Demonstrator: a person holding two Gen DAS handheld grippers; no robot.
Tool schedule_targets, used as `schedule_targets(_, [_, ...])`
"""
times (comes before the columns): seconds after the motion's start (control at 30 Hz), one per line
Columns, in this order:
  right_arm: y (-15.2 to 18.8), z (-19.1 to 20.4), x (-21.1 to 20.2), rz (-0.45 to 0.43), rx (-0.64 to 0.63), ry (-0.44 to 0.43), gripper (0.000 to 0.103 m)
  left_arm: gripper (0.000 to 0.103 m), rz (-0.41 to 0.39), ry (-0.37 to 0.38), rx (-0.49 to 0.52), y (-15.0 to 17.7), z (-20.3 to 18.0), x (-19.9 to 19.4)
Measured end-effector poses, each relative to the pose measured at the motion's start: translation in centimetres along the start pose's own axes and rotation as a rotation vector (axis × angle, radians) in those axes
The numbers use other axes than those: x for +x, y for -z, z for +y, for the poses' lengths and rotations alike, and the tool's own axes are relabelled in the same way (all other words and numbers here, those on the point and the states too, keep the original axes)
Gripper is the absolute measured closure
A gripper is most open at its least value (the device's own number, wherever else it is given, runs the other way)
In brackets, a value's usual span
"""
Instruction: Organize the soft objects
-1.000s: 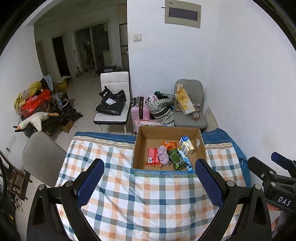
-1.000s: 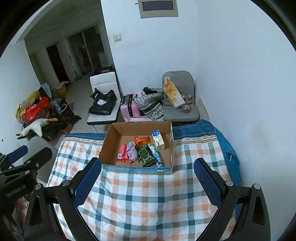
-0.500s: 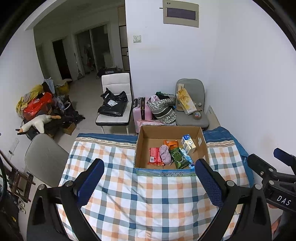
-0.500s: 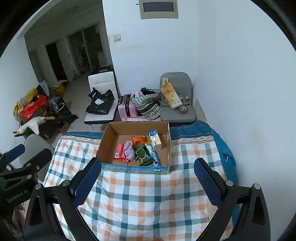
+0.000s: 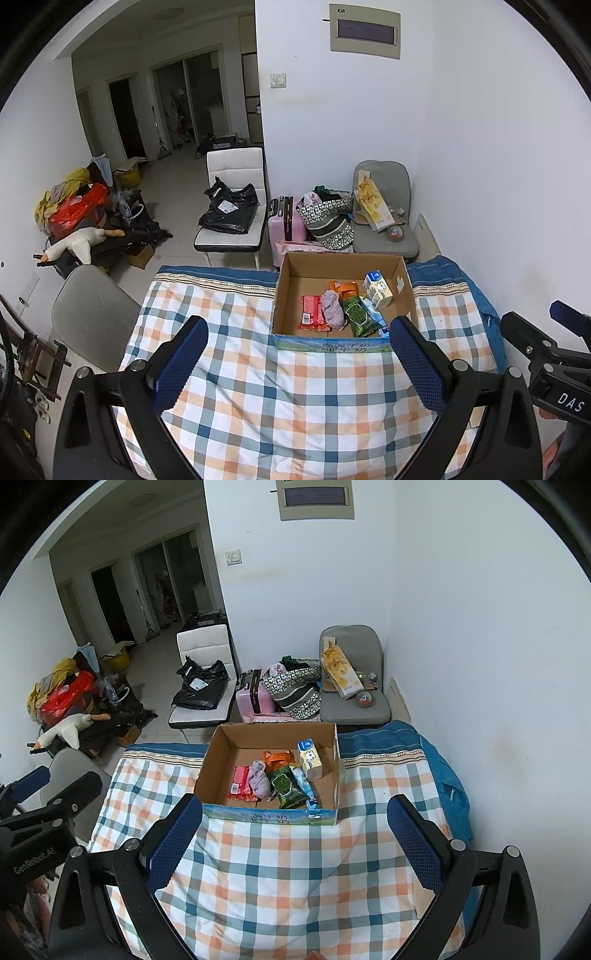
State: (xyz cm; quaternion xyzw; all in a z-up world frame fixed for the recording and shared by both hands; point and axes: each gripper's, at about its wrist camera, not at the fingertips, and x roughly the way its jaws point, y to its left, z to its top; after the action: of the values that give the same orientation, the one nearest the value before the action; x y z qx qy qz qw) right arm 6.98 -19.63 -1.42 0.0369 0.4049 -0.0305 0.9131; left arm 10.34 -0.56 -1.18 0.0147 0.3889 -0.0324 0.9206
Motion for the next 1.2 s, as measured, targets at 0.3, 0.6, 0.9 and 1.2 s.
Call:
schedule_targets(0.3, [0.31,-0.26,-0.51,-0.001,0.006,0.006,0.001,0.002,0.018,-0.009,0.001,0.41,0.11,0.02])
schedule_targets(0.6, [0.28,-0.27,-0.56,0.000,0.008,0.006,0.001,0.002,0.017,-0.011,-0.008,0.52,0.31,-0.05])
schedule_targets(0.9, [0.32,-0.26,-0.61,0.004,0.006,0.006,0.001,0.002,0.018,-0.005,-0.012,0.38,0.27,-0.07])
schedule_targets(1.2, [0.37,-0.24,-0.65,0.002,0.007,0.005,0.001,0.002,0.015,-0.008,-0.016,0.45,0.13,-0.06])
